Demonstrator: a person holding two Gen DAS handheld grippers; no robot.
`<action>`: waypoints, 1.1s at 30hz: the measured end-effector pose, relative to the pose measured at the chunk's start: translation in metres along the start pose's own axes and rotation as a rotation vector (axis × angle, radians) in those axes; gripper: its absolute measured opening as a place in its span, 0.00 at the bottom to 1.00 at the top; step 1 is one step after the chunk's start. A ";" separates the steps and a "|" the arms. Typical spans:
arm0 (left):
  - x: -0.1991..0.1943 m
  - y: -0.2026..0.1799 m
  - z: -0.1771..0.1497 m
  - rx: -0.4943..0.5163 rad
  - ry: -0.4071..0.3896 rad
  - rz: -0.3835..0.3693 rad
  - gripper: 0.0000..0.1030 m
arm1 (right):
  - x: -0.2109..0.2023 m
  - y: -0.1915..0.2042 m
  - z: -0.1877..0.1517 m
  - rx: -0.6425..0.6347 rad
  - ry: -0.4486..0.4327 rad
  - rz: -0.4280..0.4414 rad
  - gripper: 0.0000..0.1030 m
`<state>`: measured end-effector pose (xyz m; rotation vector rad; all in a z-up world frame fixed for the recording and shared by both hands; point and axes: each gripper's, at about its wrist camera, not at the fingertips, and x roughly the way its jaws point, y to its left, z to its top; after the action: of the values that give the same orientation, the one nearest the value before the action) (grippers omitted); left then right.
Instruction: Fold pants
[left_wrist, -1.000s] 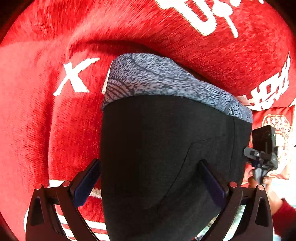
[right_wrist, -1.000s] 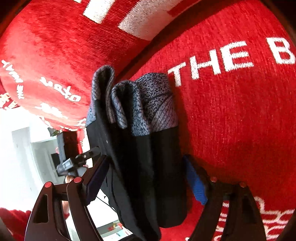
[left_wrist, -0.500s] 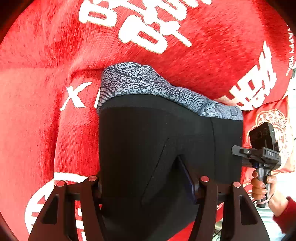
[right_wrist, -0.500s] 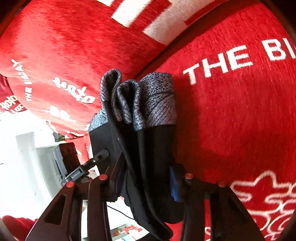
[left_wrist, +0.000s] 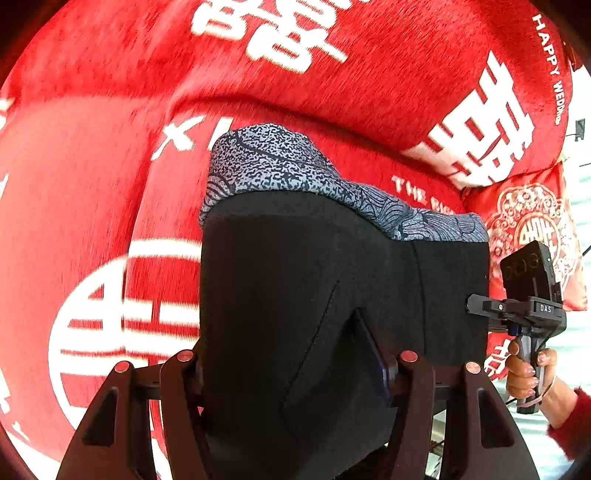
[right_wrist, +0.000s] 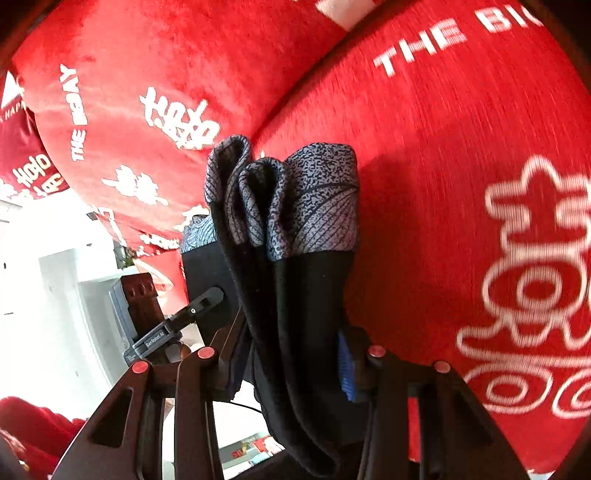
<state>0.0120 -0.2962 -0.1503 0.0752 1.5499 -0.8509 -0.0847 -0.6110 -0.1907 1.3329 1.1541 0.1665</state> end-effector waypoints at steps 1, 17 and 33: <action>0.005 0.004 -0.005 -0.015 0.008 0.000 0.61 | 0.008 -0.007 -0.003 0.016 0.013 -0.015 0.43; -0.035 0.010 -0.018 0.023 -0.142 0.233 0.86 | -0.004 0.026 -0.020 -0.178 -0.065 -0.473 0.23; 0.036 -0.019 -0.040 0.236 -0.072 0.334 0.87 | 0.022 0.037 -0.031 -0.237 -0.041 -0.482 0.15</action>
<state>-0.0383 -0.3039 -0.1767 0.4574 1.3165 -0.7565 -0.0783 -0.5641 -0.1670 0.8197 1.3417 -0.0742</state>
